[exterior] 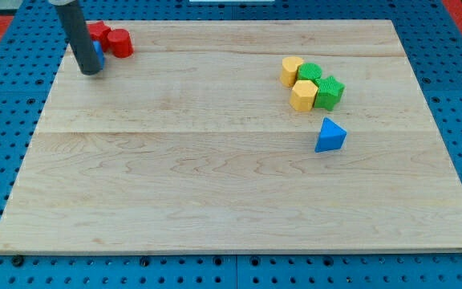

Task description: Place your hand to the bottom right of the triangle

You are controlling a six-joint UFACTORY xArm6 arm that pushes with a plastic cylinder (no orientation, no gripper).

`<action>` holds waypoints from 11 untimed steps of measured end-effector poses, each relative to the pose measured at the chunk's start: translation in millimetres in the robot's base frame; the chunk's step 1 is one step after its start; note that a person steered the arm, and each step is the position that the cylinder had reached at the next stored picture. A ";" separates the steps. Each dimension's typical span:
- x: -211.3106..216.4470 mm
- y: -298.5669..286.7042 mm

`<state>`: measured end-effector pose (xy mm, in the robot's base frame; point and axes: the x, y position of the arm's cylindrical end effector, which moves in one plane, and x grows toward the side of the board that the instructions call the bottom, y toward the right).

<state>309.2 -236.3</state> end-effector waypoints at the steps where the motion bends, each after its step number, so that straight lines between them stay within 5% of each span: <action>1: -7.0 -6.4; 3: 65.2 12.4; 5: 166.6 85.4; 6: 183.5 140.7; 9: 187.2 405.7; 11: 142.9 393.3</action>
